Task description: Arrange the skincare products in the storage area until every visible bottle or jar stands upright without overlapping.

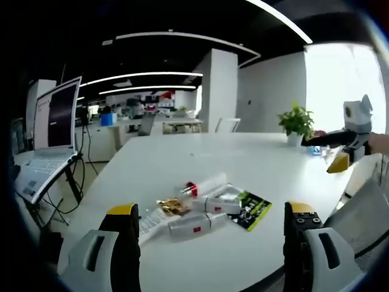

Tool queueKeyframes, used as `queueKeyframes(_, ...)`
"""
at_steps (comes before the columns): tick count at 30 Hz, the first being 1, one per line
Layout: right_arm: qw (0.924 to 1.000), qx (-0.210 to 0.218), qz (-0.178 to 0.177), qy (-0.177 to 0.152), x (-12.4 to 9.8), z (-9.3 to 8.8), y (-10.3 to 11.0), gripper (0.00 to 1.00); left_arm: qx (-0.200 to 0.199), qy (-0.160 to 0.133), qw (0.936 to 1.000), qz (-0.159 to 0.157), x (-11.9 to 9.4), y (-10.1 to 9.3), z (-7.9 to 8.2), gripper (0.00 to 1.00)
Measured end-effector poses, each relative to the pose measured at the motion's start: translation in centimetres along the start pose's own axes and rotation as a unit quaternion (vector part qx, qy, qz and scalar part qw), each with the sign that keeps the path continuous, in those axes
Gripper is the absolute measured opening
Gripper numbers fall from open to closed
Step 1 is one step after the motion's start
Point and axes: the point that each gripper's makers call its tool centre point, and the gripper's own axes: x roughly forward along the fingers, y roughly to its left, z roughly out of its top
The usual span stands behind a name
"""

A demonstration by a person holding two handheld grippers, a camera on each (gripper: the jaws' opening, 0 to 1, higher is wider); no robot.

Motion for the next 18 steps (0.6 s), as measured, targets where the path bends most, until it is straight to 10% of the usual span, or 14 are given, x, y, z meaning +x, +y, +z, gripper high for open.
queueKeyframes(18,0.9882,-0.121,0.047,0.081,7.4,1.3,-3.0,0.95,-0.002,0.015,0.9999,-0.003,0.2,0.0,-0.6,0.97)
